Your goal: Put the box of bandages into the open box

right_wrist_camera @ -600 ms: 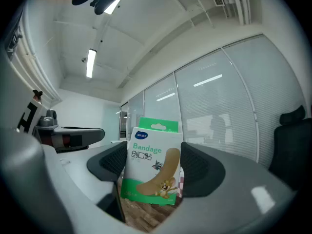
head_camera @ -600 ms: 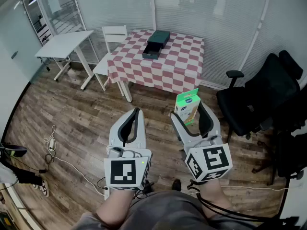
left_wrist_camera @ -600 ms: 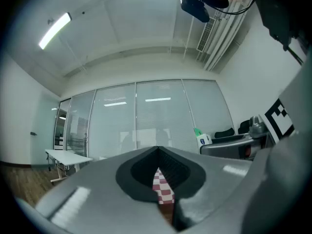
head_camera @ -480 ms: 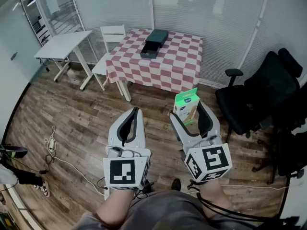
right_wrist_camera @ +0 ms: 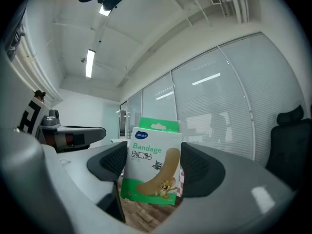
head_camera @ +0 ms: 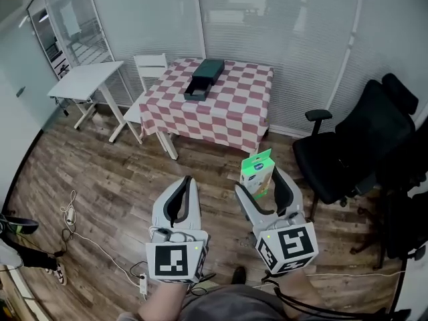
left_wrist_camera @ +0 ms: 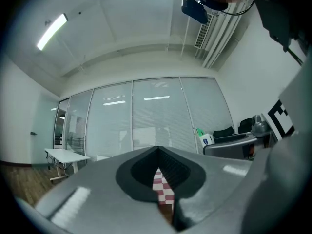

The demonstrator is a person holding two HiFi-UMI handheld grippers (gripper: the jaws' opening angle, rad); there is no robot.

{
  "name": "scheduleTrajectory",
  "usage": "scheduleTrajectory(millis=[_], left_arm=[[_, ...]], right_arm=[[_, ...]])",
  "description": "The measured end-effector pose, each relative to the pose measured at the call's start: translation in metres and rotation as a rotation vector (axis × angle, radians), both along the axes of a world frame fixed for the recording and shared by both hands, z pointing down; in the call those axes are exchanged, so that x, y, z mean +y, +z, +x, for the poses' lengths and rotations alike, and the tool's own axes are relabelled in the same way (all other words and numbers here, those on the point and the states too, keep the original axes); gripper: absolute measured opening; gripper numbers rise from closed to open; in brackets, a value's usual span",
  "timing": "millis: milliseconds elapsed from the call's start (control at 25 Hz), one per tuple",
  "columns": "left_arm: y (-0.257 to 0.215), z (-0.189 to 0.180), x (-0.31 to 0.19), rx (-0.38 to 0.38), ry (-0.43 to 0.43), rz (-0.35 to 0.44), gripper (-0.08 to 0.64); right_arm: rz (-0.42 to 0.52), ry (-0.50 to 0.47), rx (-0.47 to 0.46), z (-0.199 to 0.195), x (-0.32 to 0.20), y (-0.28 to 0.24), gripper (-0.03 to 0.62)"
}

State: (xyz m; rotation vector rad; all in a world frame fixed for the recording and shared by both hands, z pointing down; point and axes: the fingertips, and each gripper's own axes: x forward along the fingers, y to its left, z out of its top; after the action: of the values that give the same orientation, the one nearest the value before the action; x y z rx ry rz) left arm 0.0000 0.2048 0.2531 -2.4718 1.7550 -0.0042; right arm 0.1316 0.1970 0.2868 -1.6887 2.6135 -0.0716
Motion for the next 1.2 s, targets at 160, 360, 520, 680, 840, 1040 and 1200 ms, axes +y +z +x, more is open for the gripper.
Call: scheduleTrajectory(millis=[160, 360, 520, 680, 840, 1040, 1200], left_arm=[[0.005, 0.008, -0.005, -0.014, -0.019, -0.017, 0.0], [0.01, 0.004, -0.025, -0.019, -0.033, -0.023, 0.0], [0.016, -0.006, -0.057, -0.011, -0.036, -0.028, 0.0], [0.018, -0.02, -0.108, -0.007, -0.025, -0.008, 0.0], [0.015, -0.039, -0.164, -0.015, -0.011, 0.015, 0.0], [0.016, -0.063, -0.23, -0.029, 0.021, 0.023, 0.0], [0.02, -0.086, -0.277, -0.005, 0.025, 0.015, 0.0]], right_arm=[[0.002, -0.019, -0.026, 0.012, -0.008, 0.001, 0.368], [-0.003, -0.038, -0.033, 0.007, -0.03, 0.005, 0.368], [-0.024, -0.05, -0.032, -0.005, -0.06, 0.013, 0.368], [-0.027, -0.038, -0.023, -0.019, -0.109, 0.016, 0.368], [-0.033, -0.026, -0.016, -0.041, -0.166, 0.014, 0.367], [-0.028, -0.012, -0.018, -0.071, -0.233, 0.012, 0.367], [-0.03, -0.005, -0.008, -0.092, -0.274, 0.011, 0.367]])
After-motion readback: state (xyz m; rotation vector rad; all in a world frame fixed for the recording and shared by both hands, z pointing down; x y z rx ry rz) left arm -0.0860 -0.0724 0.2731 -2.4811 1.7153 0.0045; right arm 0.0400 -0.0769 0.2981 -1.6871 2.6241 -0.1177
